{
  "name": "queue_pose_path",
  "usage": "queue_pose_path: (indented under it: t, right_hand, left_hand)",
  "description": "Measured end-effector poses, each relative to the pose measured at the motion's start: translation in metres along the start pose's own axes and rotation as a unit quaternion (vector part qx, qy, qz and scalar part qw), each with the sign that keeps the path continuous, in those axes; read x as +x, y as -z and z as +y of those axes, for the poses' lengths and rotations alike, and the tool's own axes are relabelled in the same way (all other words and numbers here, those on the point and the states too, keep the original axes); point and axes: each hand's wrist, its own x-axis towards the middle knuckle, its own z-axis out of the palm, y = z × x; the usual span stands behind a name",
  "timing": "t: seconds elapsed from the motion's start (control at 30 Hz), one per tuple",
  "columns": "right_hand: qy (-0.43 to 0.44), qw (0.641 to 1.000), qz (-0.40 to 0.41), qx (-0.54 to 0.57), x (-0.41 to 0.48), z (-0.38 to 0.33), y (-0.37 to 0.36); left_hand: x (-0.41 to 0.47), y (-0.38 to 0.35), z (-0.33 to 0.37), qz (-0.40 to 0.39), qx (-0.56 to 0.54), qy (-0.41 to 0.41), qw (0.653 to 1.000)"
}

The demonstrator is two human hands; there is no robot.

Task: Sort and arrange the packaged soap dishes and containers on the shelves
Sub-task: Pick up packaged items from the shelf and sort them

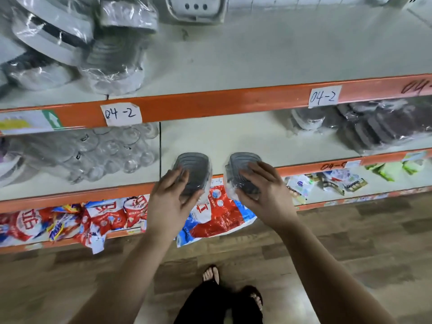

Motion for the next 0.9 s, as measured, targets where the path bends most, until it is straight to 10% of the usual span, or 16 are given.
queue_pose_path:
  t: [0.43,0.9]
  right_hand:
    - [0.100,0.994,-0.009,-0.037,0.064,0.099,-0.133]
    - [0.122,0.992,-0.009,-0.024,0.121,0.121,-0.179]
  left_hand:
    - [0.046,-0.169,-0.088,-0.005,0.017,0.154,0.988]
    - [0.149,-0.209,-0.135,-0.138,0.222,0.111,0.959]
